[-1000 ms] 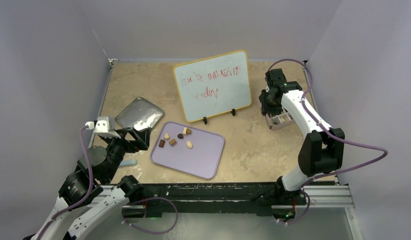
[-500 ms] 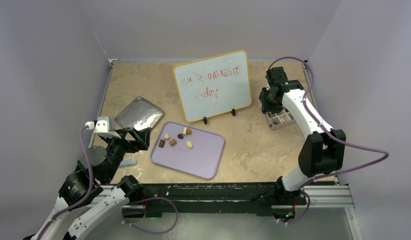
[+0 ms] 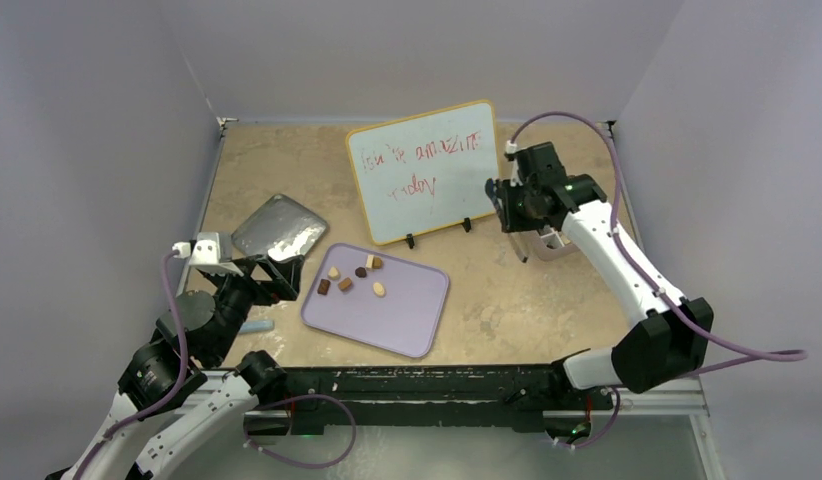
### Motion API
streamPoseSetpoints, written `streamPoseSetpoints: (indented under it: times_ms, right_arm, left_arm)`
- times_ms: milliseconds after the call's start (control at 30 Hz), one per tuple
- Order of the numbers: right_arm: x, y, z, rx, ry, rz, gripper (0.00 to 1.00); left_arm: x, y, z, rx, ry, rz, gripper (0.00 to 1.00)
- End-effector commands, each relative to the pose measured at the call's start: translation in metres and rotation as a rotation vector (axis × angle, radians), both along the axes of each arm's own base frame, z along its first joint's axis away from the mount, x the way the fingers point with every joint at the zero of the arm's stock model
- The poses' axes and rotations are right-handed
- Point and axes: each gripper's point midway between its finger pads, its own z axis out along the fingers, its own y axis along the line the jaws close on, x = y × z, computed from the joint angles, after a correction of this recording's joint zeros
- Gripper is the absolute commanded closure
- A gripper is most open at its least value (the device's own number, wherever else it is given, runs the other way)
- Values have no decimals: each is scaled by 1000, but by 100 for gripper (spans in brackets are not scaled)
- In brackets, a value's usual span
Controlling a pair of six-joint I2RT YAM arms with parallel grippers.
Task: Pack the chocolate
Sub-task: Place the fake chocolate in the packing box, then pick up the fake chocolate from the plate.
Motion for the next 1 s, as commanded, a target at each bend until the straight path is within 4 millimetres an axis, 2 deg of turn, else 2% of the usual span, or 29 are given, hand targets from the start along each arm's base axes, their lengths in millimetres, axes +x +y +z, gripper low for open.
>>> streamPoseSetpoints:
  times_ms: [0,200,567,833,967]
  right_arm:
    - [-19,38,10,48,-24,115,67]
    - [-47,95,19,135,-92,288,67]
    - [-100,189,8,123,-54,573,66]
    - [-110,225,-19,-5,-11,660,64]
    - [-113,242,-26,-20,16,700,63]
  left_arm:
    - [3,-5,1,3,-1,-9,1]
    - [7,-7,-3,28,20,-6,1]
    - [2,3,8,-19,-37,16,1]
    - [-3,7,12,-39,-55,17,1]
    - [-6,10,15,-57,-70,20,1]
